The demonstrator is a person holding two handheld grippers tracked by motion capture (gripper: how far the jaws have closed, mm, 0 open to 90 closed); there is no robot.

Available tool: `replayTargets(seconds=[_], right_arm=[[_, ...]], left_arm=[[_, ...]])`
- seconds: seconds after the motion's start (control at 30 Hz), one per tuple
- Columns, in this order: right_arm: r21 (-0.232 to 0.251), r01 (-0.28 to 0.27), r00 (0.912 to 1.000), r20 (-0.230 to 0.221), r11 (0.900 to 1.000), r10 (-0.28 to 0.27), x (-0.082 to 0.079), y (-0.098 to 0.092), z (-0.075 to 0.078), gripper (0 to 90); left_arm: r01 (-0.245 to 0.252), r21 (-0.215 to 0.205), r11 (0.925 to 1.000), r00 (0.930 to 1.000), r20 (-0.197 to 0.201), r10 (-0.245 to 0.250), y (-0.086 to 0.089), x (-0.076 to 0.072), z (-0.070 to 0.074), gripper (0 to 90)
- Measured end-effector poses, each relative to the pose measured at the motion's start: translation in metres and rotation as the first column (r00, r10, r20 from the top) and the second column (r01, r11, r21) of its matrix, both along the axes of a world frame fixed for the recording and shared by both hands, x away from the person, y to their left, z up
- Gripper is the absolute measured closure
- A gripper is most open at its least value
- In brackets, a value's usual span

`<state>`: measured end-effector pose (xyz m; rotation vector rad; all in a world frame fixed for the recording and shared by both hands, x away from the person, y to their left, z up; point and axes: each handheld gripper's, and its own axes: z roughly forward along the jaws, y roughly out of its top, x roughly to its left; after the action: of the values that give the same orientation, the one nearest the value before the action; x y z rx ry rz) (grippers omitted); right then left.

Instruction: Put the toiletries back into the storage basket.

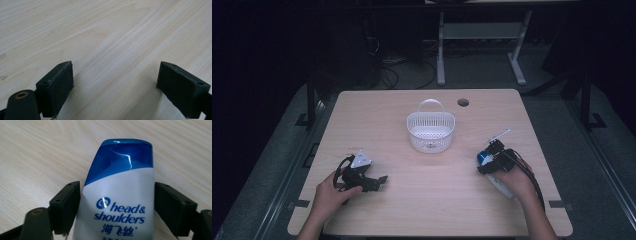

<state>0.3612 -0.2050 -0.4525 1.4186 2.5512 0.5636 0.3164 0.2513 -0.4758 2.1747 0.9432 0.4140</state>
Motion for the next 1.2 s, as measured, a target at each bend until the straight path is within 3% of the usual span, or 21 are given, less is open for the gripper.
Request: replayTargets(seconds=[0.17, 0.8, 1.0, 1.2], right_arm=[[-0.011, -0.014, 0.9999, 0.005, 1.0, 0.014, -0.002, 0.002, 0.001, 29.8], [-0.008, -0.004, 1.0, 0.004, 1.0, 0.004, -0.003, 0.003, 0.003, 34.2], [0.023, -0.001, 1.0, 0.007, 1.0, 0.001, -0.003, 0.001, 0.005, 34.3], [0.101, 0.013, 0.9993, 0.035, 0.995, -0.017, -0.007, -0.008, 0.014, 34.5]], left_arm=[[0.0, 0.0, 1.0, 1.0, 0.0, 0.0, 0.0, 0.0, 0.0, 13.3], [-0.001, -0.002, 1.0, 1.0, 0.002, 0.001, 0.0, 0.0, 0.0, 13.3], [-0.001, -0.002, 1.0, 1.0, 0.002, 0.001, 0.0, 0.0, 0.0, 13.3], [-0.001, -0.001, 1.0, 1.0, 0.002, 0.001, 0.0, 0.0, 0.0, 13.3]])
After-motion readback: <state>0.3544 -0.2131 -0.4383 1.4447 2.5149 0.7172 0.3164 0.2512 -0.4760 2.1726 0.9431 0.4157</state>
